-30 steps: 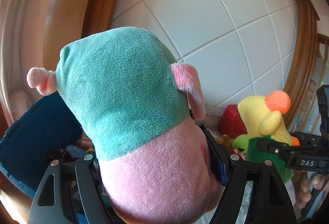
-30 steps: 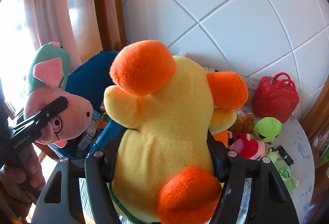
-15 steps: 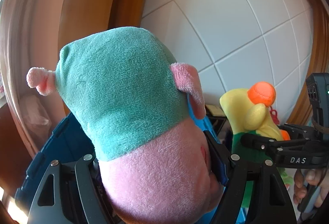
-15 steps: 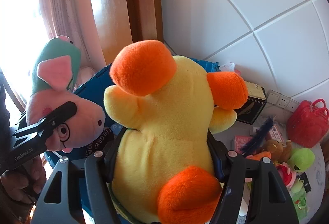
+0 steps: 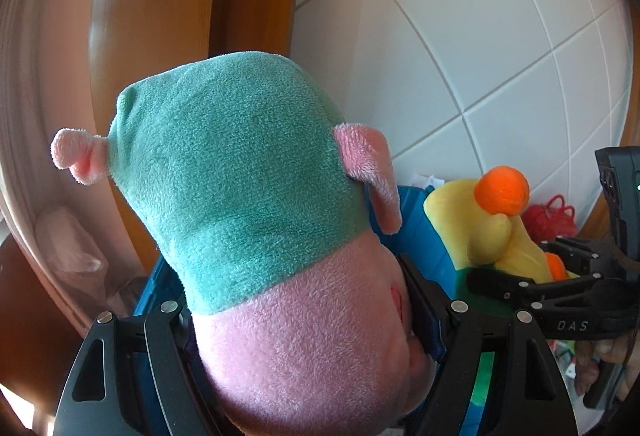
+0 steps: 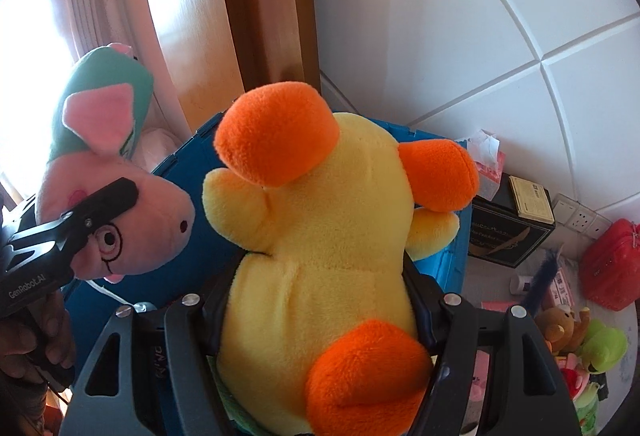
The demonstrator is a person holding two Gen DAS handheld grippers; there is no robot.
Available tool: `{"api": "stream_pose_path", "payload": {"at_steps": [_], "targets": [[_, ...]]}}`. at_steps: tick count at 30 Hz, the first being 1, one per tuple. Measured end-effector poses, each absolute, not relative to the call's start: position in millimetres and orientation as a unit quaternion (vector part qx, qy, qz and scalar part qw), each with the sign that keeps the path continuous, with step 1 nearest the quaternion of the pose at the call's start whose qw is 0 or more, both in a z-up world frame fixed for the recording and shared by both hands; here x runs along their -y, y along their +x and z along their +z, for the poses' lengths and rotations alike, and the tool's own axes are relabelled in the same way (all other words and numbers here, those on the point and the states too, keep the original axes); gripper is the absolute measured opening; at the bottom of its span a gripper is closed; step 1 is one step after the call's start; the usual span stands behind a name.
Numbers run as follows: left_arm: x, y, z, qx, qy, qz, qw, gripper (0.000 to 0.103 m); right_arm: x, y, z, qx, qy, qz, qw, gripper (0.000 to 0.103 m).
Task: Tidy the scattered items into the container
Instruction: 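Carry the pig plush in the left tool while the right tool carries the duck to the crate, then open both tools to drop the two plushes into the blue crate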
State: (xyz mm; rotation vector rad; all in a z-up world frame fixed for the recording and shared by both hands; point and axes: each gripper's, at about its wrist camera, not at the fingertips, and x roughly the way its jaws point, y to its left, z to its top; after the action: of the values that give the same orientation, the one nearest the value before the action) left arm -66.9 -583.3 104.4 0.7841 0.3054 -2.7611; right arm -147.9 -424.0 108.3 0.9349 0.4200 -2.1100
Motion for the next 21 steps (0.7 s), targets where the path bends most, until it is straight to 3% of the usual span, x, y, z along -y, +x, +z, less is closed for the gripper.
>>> {"api": "stream_pose_path", "payload": {"at_steps": [7, 10, 12, 14, 21], "targets": [[597, -106, 103, -0.093, 0.284, -0.946, 0.126, 0.079, 453, -172, 109, -0.151, 0.378, -0.829, 0.384, 0.068], [601, -115, 103, -0.092, 0.285, -0.945, 0.132, 0.086, 463, -178, 115, -0.152, 0.372, -0.832, 0.382, 0.070], [604, -121, 100, -0.096, 0.291, -0.942, 0.133, 0.098, 467, -183, 117, -0.154, 0.364, -0.836, 0.380, 0.082], [606, -123, 96, -0.097, 0.295, -0.941, 0.134, 0.102, 466, -191, 118, -0.150, 0.362, -0.840, 0.375, 0.085], [606, -110, 82, -0.087, 0.292, -0.940, 0.152, 0.102, 452, -190, 107, -0.138, 0.378, -0.836, 0.374, 0.085]]}}
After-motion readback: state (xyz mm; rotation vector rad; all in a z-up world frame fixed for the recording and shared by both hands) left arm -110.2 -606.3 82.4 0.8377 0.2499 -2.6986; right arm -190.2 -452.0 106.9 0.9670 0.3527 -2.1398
